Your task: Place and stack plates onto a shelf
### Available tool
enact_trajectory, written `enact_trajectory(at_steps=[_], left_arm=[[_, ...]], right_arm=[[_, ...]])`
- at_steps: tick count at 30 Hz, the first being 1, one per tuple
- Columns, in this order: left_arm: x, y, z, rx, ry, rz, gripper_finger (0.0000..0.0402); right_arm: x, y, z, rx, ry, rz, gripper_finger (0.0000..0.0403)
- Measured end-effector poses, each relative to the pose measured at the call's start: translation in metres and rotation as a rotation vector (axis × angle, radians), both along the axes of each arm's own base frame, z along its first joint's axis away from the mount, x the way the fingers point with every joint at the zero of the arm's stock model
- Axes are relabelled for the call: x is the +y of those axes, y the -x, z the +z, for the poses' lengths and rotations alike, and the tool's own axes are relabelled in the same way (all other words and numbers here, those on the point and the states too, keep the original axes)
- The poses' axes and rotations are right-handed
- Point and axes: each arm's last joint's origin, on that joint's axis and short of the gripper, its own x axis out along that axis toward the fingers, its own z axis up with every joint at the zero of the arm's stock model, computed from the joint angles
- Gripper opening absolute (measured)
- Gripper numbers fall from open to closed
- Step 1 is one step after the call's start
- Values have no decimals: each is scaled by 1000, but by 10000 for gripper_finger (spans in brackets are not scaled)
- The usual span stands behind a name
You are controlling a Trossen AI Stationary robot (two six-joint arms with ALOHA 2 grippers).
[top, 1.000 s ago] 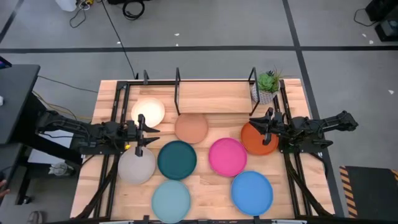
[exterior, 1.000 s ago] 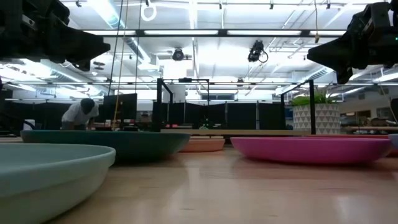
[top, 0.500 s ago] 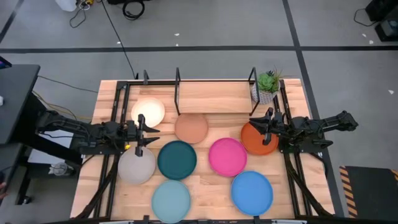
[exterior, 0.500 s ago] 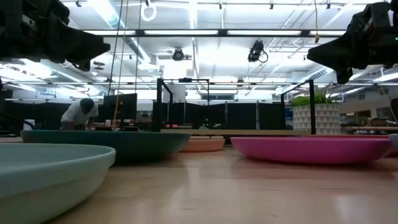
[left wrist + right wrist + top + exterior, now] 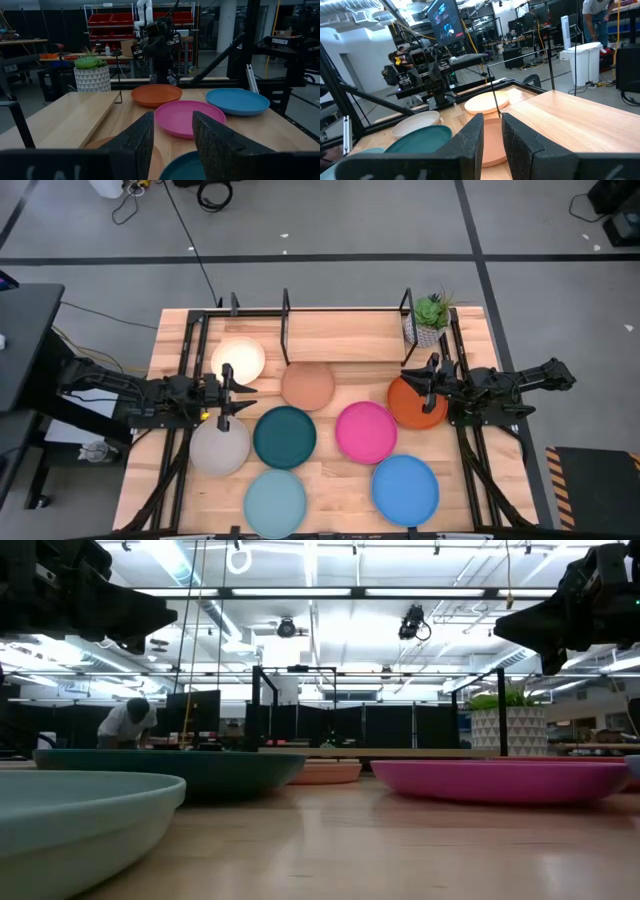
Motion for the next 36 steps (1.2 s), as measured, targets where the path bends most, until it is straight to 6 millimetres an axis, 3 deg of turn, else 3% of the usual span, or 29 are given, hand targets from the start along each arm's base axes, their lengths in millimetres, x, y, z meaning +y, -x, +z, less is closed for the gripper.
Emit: enact_trajectory(at_steps=[32, 36], left_arm=[[0, 0, 0, 0, 1, 0, 142], [0, 0, 1, -17, 119, -9, 142]], right_arm=[[0, 0, 0, 0, 0, 0, 75], [0, 0, 0, 0, 0, 0, 75]])
